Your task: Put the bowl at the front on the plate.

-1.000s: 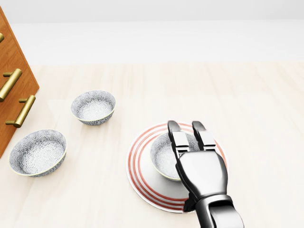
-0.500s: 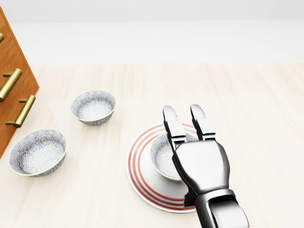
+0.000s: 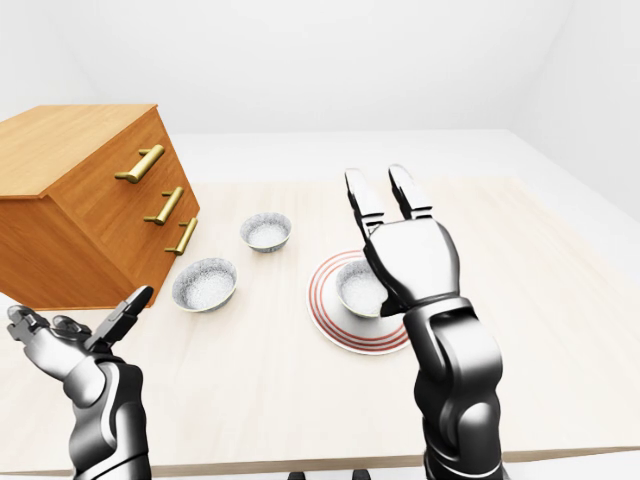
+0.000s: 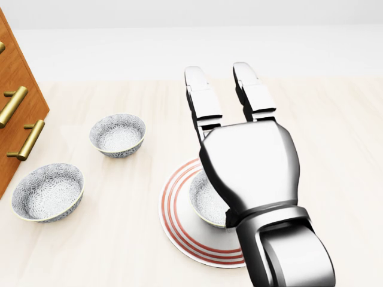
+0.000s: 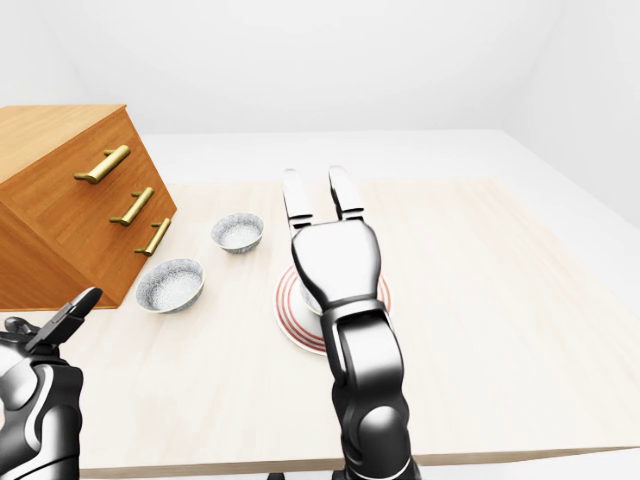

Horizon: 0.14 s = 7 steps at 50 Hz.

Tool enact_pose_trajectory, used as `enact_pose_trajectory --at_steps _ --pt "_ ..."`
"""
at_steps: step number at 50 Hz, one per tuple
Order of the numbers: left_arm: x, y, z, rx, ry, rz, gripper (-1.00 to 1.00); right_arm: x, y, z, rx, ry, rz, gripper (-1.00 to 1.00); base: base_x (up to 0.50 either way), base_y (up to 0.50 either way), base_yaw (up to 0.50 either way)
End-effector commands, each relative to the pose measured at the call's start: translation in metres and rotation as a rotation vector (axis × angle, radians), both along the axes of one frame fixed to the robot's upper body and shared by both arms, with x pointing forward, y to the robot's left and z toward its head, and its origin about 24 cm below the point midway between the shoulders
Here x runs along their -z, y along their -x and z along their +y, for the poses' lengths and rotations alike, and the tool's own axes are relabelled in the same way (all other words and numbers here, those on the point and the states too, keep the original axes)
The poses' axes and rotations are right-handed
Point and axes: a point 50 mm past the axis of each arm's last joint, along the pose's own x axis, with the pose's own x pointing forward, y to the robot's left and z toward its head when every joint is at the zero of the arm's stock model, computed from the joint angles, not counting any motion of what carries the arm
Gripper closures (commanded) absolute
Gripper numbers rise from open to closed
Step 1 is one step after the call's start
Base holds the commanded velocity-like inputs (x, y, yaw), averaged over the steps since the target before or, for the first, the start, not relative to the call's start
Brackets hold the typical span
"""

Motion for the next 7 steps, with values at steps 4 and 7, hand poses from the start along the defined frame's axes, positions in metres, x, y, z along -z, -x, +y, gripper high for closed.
enact_pose_trajectory --at_steps 4,7 --pt "0.001 0.000 0.000 0.000 0.000 0.008 -1.00 -0.053 0.026 0.012 0.000 -0.020 -0.250 -1.00 0.00 0.00 0.00" --pt "0.001 0.001 0.000 -0.002 -0.003 0.006 -1.00 -0.062 0.032 0.017 -0.039 -0.006 -0.304 -1.00 0.00 0.00 0.00"
